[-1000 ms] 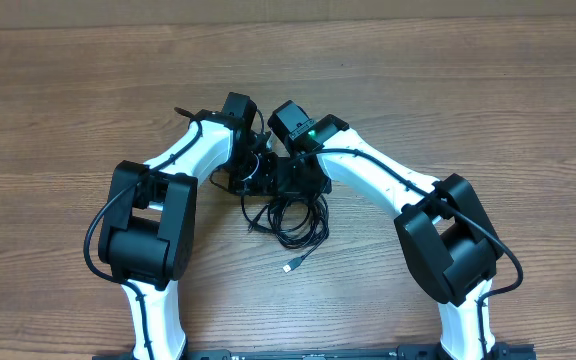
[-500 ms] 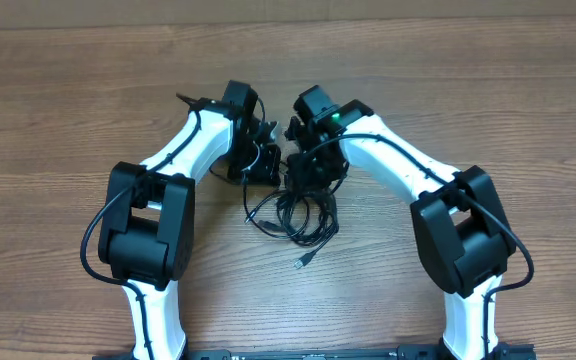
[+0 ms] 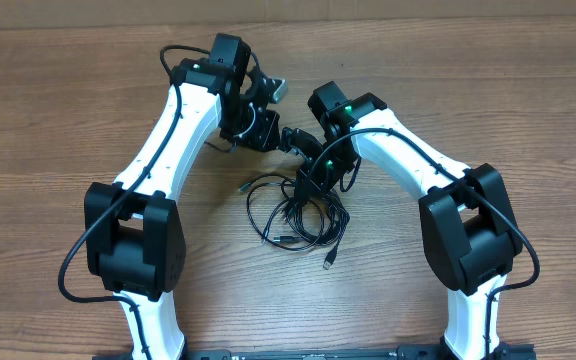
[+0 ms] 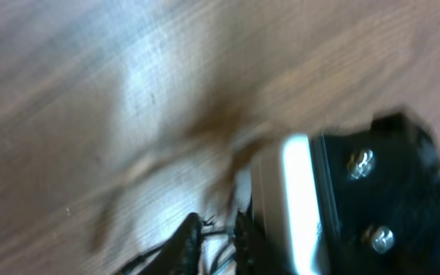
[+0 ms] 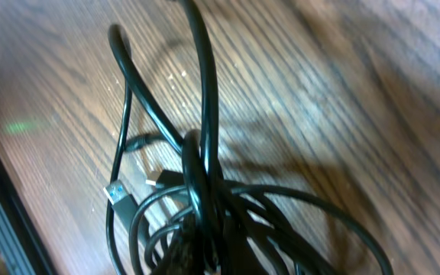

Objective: Untangle cables
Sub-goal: 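Lift the held cables with both grippers and pull them apart sideways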

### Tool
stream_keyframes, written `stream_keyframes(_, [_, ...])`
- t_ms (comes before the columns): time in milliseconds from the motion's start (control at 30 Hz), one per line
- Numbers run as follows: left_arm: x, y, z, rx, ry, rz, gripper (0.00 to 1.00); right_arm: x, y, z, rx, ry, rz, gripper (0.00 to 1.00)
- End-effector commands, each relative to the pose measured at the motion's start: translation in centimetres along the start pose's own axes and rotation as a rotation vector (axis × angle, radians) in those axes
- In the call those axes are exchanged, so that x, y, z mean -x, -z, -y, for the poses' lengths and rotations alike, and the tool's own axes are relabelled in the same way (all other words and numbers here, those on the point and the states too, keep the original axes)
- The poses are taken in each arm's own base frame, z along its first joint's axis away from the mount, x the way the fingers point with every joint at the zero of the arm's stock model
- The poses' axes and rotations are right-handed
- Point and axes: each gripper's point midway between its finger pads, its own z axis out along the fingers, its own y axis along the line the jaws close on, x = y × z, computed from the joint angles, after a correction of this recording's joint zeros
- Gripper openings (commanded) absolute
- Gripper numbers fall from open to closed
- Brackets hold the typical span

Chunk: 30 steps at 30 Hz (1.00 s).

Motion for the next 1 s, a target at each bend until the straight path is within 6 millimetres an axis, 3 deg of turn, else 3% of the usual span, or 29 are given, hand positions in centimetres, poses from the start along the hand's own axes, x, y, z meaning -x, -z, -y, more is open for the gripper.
stream_keyframes(0, [-2.0,-0.1,2.0,-0.108,-0.135,-0.063,0.13,1.8,1.8,-1.5,0.022,0.105,0.075,0.04])
stream_keyframes(100, [-3.6,-0.2,3.3,-0.202,-0.217,-0.101,0.11,2.3,1.9,-2.6,0.084,0.108,0.103,0.04])
stream_keyframes(233, [-3.8,-1.1,2.5,-0.174,-0.221,-0.100,0.11,2.8,2.3,-4.0,0.177,0.107,0.144,0.04])
stream_keyframes(367, [-4.3,-1.6,2.3,-0.178,-0.213,-0.111,0.11,2.8,2.7,-3.9,0.200,0.092,0.160,0.04])
stream_keyframes(500, [-3.4,-1.3,1.7,-0.184,-0.088,-0.077,0.15,2.7,3.5,-2.8,0.205,0.011,0.176,0.04])
stream_keyframes(700, [-1.5,-0.5,1.5,-0.245,0.096,-0.006,0.25,3.4,5.2,-2.9,0.313,-0.063,0.247,0.04])
stream_keyframes(867, [-1.2,-0.7,1.6,-0.236,0.100,0.003,0.27,3.6,5.8,-2.1,0.320,-0.141,0.265,0.04])
stream_keyframes(967, [-1.2,-0.8,1.8,-0.235,0.090,0.001,0.24,3.6,6.0,-1.9,0.324,-0.155,0.268,0.04])
